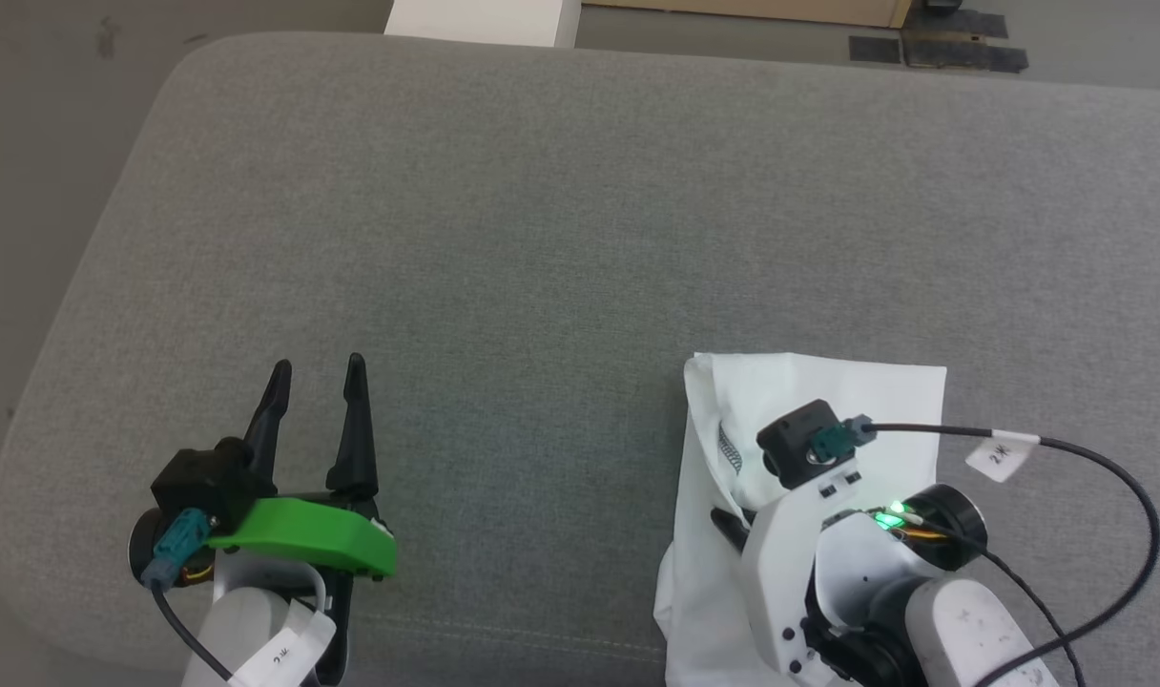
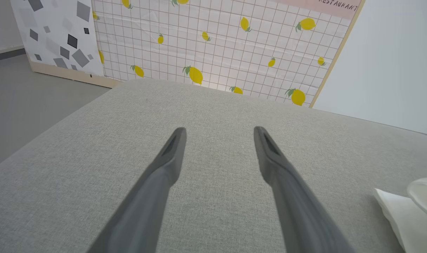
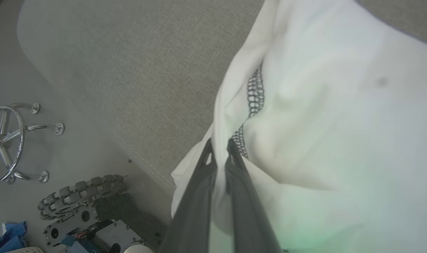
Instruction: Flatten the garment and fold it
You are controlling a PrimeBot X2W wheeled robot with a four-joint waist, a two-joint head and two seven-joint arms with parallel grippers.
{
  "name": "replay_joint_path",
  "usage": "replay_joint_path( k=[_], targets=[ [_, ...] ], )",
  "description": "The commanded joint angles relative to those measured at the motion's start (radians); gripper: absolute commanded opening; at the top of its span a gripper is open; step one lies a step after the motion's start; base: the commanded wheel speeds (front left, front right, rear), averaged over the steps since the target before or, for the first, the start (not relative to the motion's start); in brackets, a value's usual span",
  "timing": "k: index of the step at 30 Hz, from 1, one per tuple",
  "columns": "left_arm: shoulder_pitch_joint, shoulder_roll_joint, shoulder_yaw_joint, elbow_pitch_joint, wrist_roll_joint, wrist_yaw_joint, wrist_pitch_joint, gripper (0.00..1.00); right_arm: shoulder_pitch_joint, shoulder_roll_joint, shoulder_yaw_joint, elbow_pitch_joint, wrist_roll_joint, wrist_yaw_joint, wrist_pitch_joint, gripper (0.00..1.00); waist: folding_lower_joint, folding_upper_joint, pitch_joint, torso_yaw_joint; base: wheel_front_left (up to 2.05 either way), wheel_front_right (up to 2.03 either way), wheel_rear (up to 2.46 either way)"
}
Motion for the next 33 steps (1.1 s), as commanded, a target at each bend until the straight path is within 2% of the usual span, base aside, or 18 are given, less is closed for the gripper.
replay_joint_path(
  k=[1, 6, 7, 8, 9, 14, 18, 25, 29, 33],
  targets=[
    [-0.018, -0.004, -0.001, 0.001, -0.006, -0.007, -0.004, 1.00, -0.025, -0.001, 0.006, 0.030, 0.010, -0.002, -0.011, 0.00, 0.0000, 0.0000, 0.011, 0.012, 0.00, 0.00, 0.00],
    [-0.023, -0.004, 0.000, 0.003, -0.008, -0.007, -0.004, 1.00, -0.066, -0.001, 0.002, 0.144, 0.023, -0.002, -0.020, 0.00, 0.0000, 0.0000, 0.020, 0.019, 0.00, 0.00, 0.00],
    [-0.023, -0.004, 0.001, 0.004, -0.009, -0.007, -0.004, 1.00, -0.070, -0.001, 0.000, 0.158, 0.029, -0.002, -0.022, 0.16, 0.0000, 0.0000, 0.020, 0.019, 0.00, 0.00, 0.00],
    [-0.023, -0.004, 0.001, 0.005, -0.009, -0.007, -0.004, 1.00, -0.074, -0.001, 0.000, 0.172, 0.033, -0.002, -0.027, 0.49, 0.0000, 0.0000, 0.020, 0.020, 0.00, 0.00, 0.00],
    [-0.023, -0.004, 0.001, 0.006, -0.009, -0.007, -0.004, 1.00, -0.075, -0.001, -0.001, 0.180, 0.037, -0.002, -0.029, 1.00, 0.0000, 0.0000, 0.019, 0.019, 0.00, 0.00, 0.00],
    [-0.013, -0.004, 0.007, 0.008, -0.009, -0.007, -0.004, 1.00, -0.070, -0.001, -0.004, 0.146, 0.112, -0.002, -0.105, 1.00, 0.0000, 0.0000, 0.001, 0.008, 0.00, 0.00, 0.00],
    [-0.002, -0.004, 0.010, 0.006, -0.008, -0.007, -0.004, 1.00, -0.049, -0.001, -0.033, 0.041, 0.175, -0.002, -0.239, 1.00, 0.0000, 0.0000, -0.022, -0.009, 0.00, 0.00, 0.00],
    [0.021, -0.004, 0.011, 0.001, -0.008, -0.007, -0.004, 1.00, 0.021, -0.001, -0.218, -0.082, 0.184, -0.002, -0.478, 1.00, 0.0000, 0.0000, -0.059, -0.050, 0.00, 0.00, 0.00],
    [0.031, -0.004, 0.015, -0.004, -0.010, -0.007, -0.004, 1.00, 0.069, -0.001, -0.341, -0.062, 0.253, -0.002, -0.546, 1.00, 0.0000, 0.0000, -0.070, -0.068, 0.00, 0.00, 0.00],
    [0.039, -0.004, 0.018, -0.010, -0.010, -0.007, -0.004, 1.00, 0.106, -0.001, -0.430, 0.025, 0.422, -0.002, -0.550, 1.00, 0.0000, 0.0000, -0.073, -0.079, 0.00, 0.00, 0.00]
  ],
)
